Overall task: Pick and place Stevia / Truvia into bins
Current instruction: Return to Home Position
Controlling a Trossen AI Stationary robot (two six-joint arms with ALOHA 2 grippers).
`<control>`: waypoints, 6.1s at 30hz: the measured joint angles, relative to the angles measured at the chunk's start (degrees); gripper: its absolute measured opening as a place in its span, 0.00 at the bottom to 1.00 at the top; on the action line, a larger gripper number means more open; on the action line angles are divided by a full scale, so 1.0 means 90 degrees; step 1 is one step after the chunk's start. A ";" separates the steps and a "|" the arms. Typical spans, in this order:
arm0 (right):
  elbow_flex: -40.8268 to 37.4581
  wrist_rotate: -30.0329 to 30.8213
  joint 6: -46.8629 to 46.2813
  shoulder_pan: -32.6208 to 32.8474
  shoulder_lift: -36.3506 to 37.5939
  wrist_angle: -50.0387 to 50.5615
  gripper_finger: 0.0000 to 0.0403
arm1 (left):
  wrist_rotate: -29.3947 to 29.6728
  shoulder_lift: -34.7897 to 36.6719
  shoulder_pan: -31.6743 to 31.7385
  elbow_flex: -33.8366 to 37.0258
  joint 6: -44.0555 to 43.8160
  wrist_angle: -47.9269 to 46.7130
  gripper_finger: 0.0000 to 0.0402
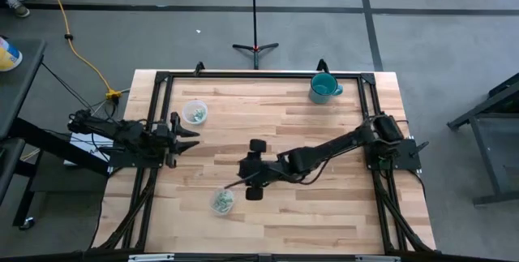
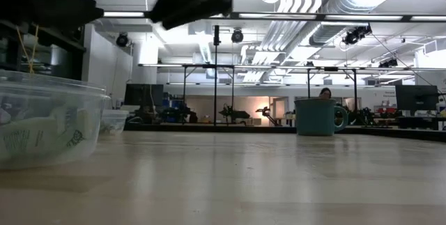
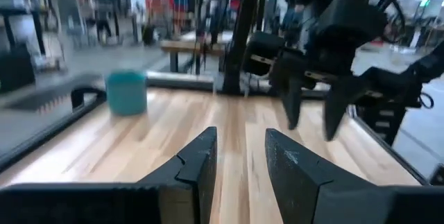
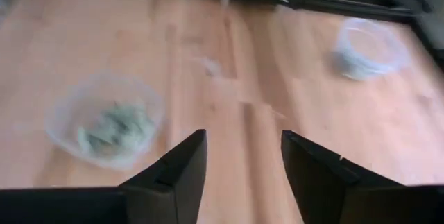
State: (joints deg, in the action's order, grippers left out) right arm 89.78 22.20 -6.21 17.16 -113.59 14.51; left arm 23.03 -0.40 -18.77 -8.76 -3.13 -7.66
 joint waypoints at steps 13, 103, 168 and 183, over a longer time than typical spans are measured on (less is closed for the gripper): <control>-0.2719 0.0176 -0.0124 -0.0463 0.1563 -0.2271 0.37 | -0.0974 0.0002 0.1215 0.0353 0.0774 0.1096 0.39; -0.9864 -0.0852 0.0547 -0.1922 1.0881 -0.3748 0.13 | -0.2506 0.0000 0.2373 0.0907 -0.0435 0.1380 0.39; -0.9865 -0.0695 0.0026 -0.1896 1.1005 -0.2857 0.02 | -0.2196 0.0000 0.2376 0.0909 -0.0015 0.0983 0.23; -0.9865 -0.0697 0.0026 -0.1896 1.1005 -0.2857 0.01 | -0.2197 0.0000 0.2376 0.0909 -0.0015 0.0988 0.23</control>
State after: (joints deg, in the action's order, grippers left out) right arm 0.99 15.92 -5.98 0.10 -14.55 -11.20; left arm 3.26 -0.40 2.61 -0.58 -3.27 1.23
